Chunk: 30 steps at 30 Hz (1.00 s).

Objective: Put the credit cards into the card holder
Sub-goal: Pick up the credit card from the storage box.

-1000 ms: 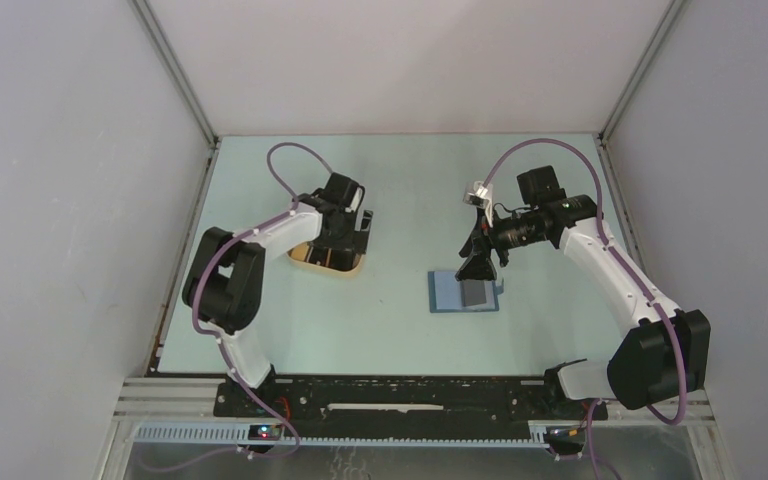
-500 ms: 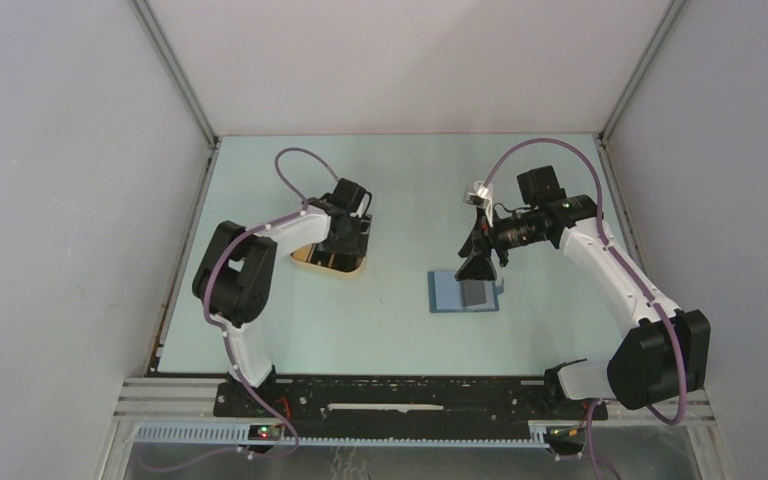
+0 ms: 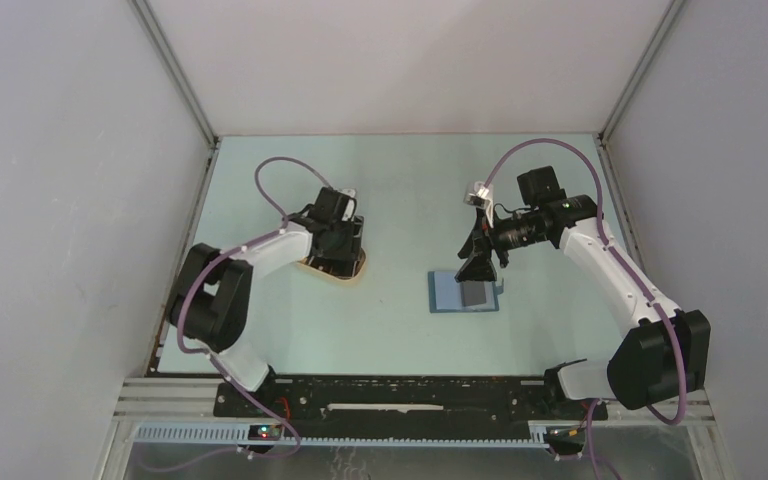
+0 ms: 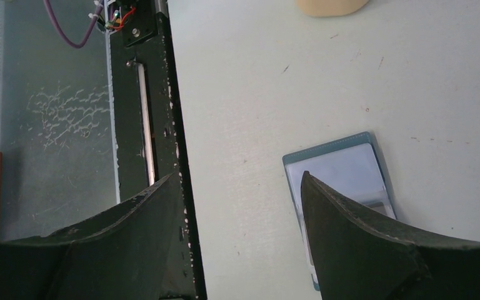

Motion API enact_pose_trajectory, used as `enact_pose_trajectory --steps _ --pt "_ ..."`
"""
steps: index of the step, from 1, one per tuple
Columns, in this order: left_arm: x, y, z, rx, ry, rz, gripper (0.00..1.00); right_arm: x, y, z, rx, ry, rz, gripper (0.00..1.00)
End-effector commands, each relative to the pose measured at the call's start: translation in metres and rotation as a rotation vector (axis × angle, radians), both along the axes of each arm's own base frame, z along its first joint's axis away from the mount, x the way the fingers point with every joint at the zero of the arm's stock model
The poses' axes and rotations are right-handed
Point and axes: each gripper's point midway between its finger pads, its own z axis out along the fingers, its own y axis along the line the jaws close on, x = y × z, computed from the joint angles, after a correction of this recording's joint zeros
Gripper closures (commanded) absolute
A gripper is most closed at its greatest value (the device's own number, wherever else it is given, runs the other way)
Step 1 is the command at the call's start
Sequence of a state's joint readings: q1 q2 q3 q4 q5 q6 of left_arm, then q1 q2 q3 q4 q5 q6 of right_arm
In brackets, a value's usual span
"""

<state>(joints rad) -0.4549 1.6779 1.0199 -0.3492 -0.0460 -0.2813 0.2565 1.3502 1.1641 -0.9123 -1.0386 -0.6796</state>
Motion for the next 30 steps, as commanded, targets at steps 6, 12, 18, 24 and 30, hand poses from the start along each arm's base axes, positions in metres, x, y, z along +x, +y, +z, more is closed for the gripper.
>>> enact_pose_trajectory --steps 6,12,18,24,30 --pt "0.011 -0.017 0.036 -0.281 -0.102 -0.071 0.65 -0.001 0.004 -0.001 0.013 0.003 0.029 0.2" --pt "0.012 -0.015 0.026 -0.382 -0.07 -0.08 0.65 -0.006 0.01 -0.003 0.022 0.034 0.053 0.21" --pt "0.012 -0.008 0.023 -0.438 -0.067 -0.073 0.62 -0.016 0.029 -0.012 0.025 0.083 0.118 0.22" --pt "0.01 -0.004 0.017 -0.445 -0.047 -0.076 0.62 -0.018 0.037 -0.02 0.013 0.106 0.141 0.22" --pt "0.008 -0.004 0.014 -0.478 -0.036 -0.081 0.62 -0.011 0.057 -0.016 0.075 0.224 0.102 0.24"
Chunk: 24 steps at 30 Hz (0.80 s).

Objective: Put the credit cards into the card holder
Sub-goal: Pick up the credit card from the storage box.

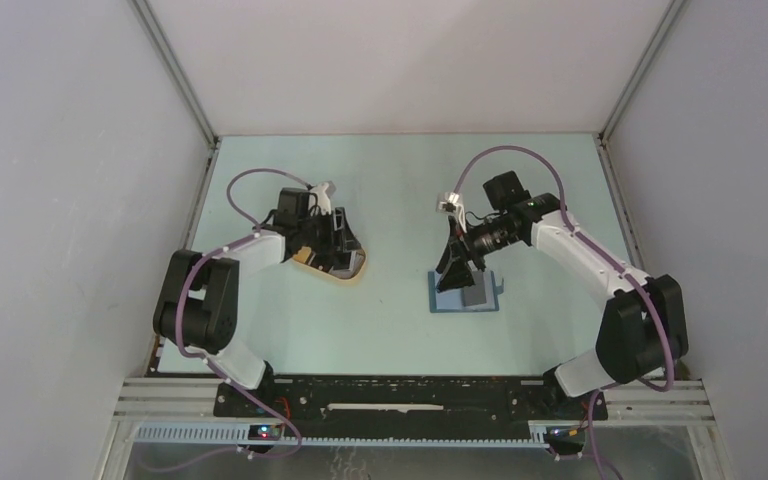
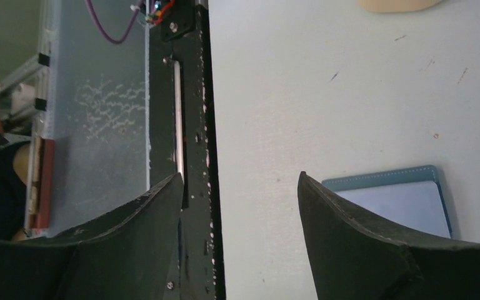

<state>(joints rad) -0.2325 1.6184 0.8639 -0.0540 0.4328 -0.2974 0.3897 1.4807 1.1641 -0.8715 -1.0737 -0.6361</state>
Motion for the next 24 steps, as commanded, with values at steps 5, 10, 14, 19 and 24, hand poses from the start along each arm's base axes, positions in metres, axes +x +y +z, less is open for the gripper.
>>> enact_pose_trajectory --steps 5,10,14,19,24 --pt "-0.004 0.0 -0.006 -0.091 0.006 -0.016 0.63 0.035 0.059 0.009 0.118 0.156 -0.124 0.25" --pt "-0.003 0.004 -0.002 -0.145 -0.002 0.0 0.64 0.049 0.111 0.006 0.149 0.175 -0.198 0.25" --pt "-0.004 0.007 0.002 -0.186 -0.007 0.014 0.64 0.055 0.144 -0.005 0.162 0.23 -0.262 0.26" --pt "-0.004 0.009 0.004 -0.218 -0.006 0.022 0.64 0.067 0.165 -0.022 0.124 0.282 -0.398 0.28" --pt "-0.005 0.008 0.005 -0.242 -0.004 0.02 0.64 0.082 0.177 -0.035 0.112 0.28 -0.487 0.3"
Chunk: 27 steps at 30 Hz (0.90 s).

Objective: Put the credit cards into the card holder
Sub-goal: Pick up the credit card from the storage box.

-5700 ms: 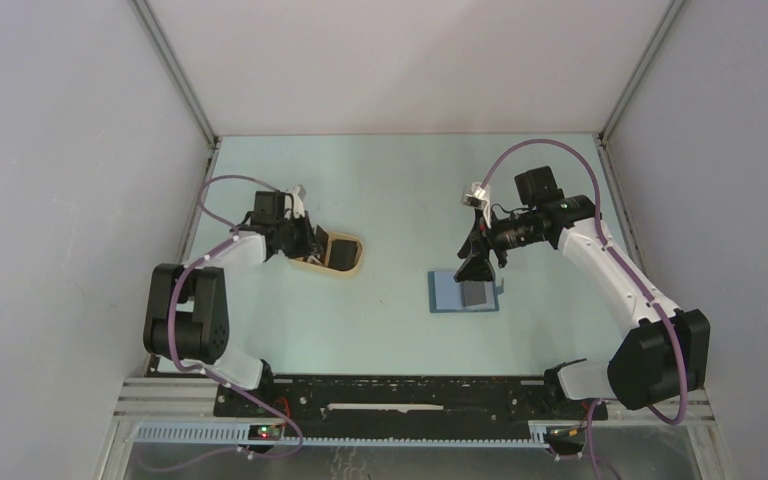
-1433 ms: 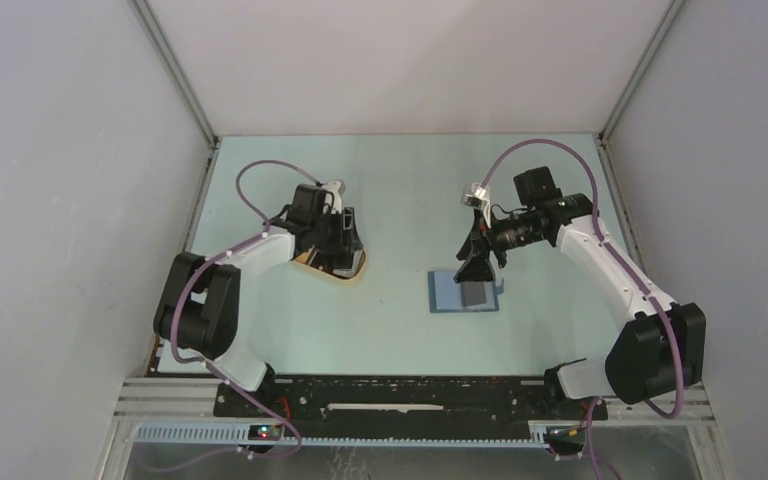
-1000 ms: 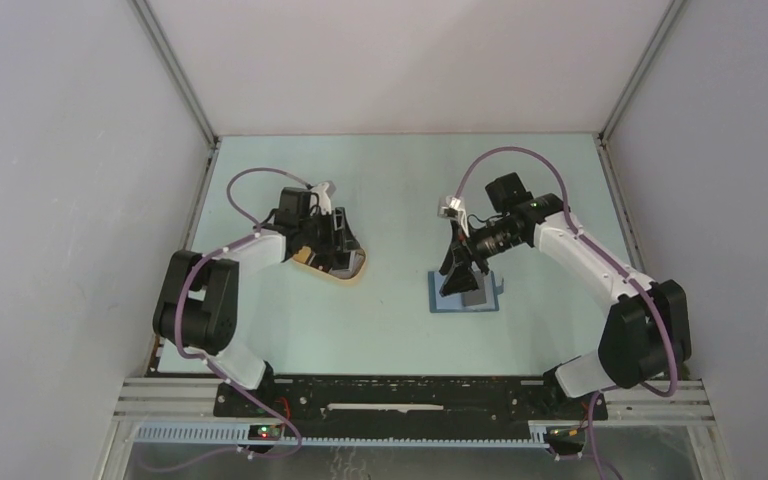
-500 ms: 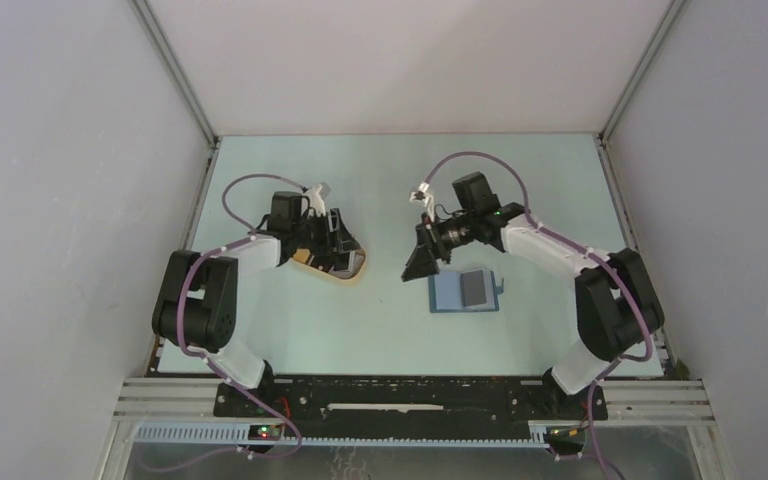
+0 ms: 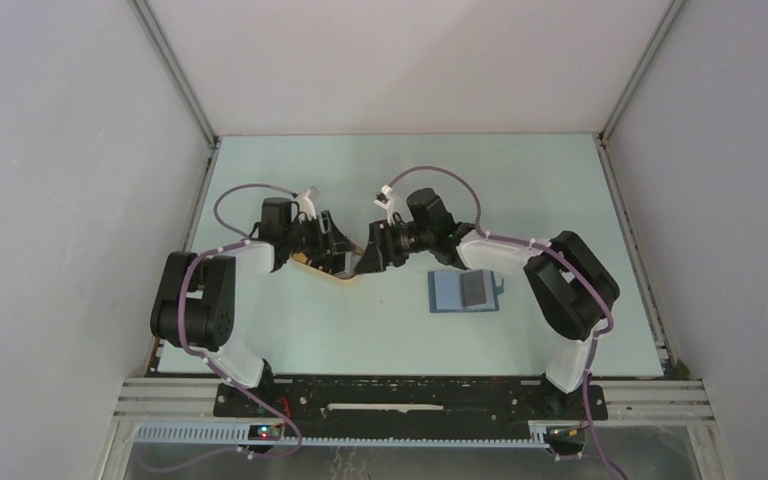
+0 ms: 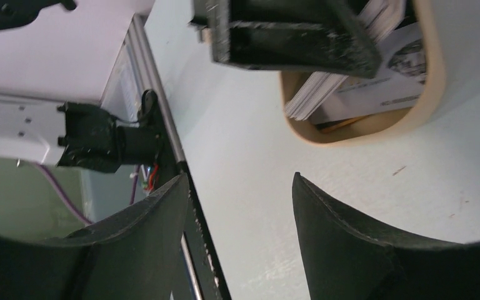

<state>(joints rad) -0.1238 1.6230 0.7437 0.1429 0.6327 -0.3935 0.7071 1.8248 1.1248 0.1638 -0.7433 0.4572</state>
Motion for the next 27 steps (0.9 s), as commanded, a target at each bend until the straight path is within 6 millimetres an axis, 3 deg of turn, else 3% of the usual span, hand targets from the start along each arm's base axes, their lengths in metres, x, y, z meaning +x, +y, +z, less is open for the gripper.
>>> enact_pose_trajectory --steps 1,8,21,27 --pt "0.001 -0.002 0.006 -0.048 -0.019 -0.003 0.64 0.03 0.021 0.014 0.037 -0.043 -0.13 0.3" --pt "-0.001 -0.002 0.008 -0.079 -0.017 -0.006 0.65 0.037 0.045 0.001 0.019 -0.024 -0.133 0.37" --pt "-0.001 0.003 0.008 -0.103 -0.01 0.005 0.65 0.049 0.047 -0.023 -0.083 -0.004 -0.186 0.4" --pt "-0.002 0.001 0.01 -0.119 -0.012 0.0 0.65 0.047 0.057 -0.031 -0.086 0.026 -0.164 0.38"
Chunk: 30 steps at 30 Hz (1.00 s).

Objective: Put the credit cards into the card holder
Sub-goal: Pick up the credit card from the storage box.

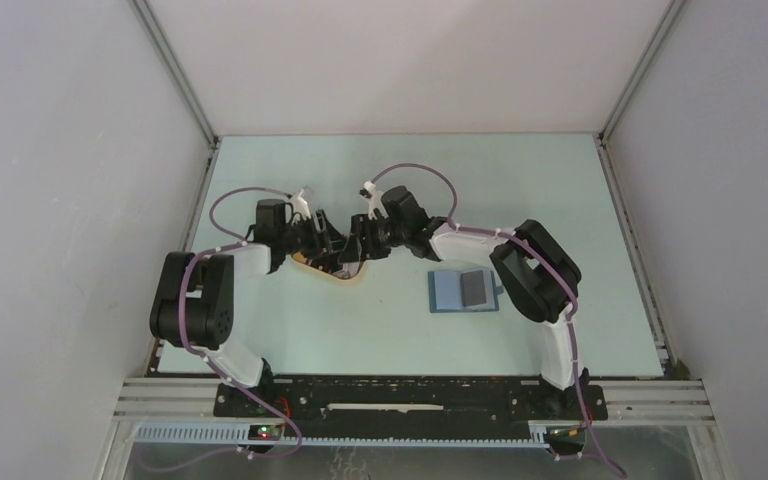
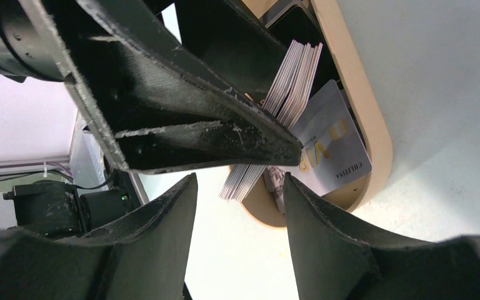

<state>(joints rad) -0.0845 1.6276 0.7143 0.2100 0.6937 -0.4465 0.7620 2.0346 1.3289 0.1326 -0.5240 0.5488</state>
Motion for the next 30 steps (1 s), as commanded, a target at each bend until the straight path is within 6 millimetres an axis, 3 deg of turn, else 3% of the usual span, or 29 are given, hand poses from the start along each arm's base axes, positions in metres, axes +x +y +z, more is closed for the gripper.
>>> enact_pose_trajectory --steps 1,15,30 --pt "-0.003 -0.004 0.006 -0.048 -0.02 -0.02 0.65 0.002 0.016 0.005 0.012 0.002 0.009 0.38" --pt "-0.003 -0.004 0.001 -0.067 0.001 -0.012 0.6 0.001 0.027 0.0 0.019 0.07 0.018 0.43" --pt "-0.003 0.0 0.001 -0.067 0.004 0.002 0.49 0.013 0.017 0.005 0.036 0.089 0.003 0.48"
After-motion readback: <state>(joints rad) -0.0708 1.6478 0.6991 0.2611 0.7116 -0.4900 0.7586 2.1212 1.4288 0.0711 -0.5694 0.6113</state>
